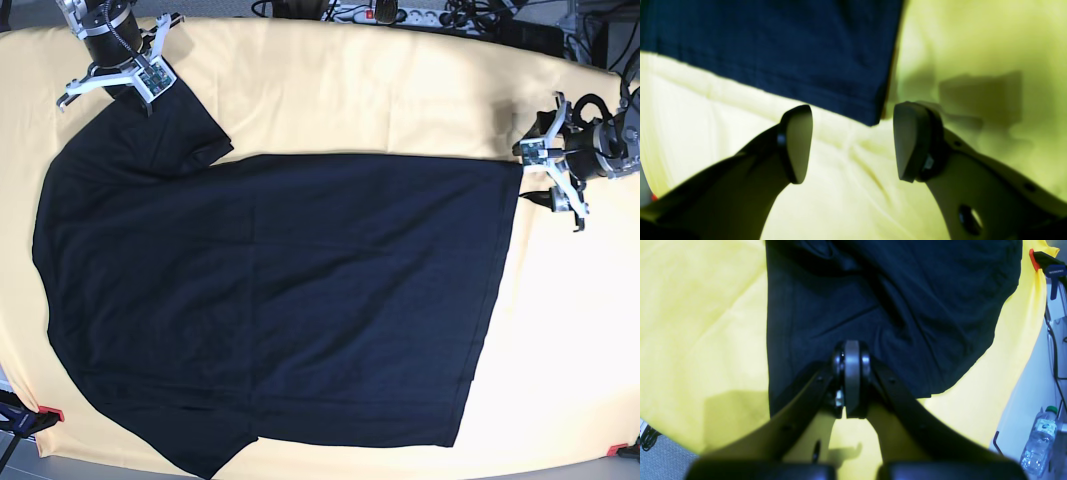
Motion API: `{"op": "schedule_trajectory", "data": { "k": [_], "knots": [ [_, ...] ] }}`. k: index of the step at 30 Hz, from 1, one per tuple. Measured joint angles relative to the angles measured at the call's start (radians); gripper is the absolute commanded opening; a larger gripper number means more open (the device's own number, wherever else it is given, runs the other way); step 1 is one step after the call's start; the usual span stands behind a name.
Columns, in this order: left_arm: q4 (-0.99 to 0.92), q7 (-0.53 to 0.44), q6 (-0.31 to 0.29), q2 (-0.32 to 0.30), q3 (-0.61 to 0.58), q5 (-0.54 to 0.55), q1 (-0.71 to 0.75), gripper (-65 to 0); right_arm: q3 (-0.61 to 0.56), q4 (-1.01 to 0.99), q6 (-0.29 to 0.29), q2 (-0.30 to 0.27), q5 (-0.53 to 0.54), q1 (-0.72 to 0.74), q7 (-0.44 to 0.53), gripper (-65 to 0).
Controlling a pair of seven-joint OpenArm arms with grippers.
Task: Fold the T-shirt properly
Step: 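Move right gripper to the shoulder and left gripper to the hem corner, then lower both grippers and pinch the black shirt's shoulder and hem corners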
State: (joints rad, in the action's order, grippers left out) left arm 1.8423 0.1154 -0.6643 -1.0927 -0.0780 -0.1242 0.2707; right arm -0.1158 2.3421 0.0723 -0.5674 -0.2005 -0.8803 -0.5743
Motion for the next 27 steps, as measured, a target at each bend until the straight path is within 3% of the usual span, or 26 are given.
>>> {"op": "schedule_trajectory", "data": {
  "k": [9,13,20,27],
  "knots": [
    [-0.104,-0.007,0.001,-0.002,-0.211,-0.052,-0.182,-26.4,0.0,0.0,0.0,0.0,0.0,-0.011,0.003,-65.0],
    [-0.109,-0.003,0.043,0.004,-0.229,-0.056,-0.225,-26.4,0.0,0.0,0.0,0.022,0.0,-0.011,0.002,-65.0],
    [-0.109,-0.003,0.051,0.016,-0.229,-0.03,-0.268,-26.4,0.0,0.0,0.0,0.04,0.002,-0.011,0.003,-65.0],
    [-0.109,-0.001,-0.028,0.023,-0.229,-0.003,-0.268,-26.4,0.0,0.0,0.0,0.042,0.002,-0.011,0.002,-65.0]
  ]
}}
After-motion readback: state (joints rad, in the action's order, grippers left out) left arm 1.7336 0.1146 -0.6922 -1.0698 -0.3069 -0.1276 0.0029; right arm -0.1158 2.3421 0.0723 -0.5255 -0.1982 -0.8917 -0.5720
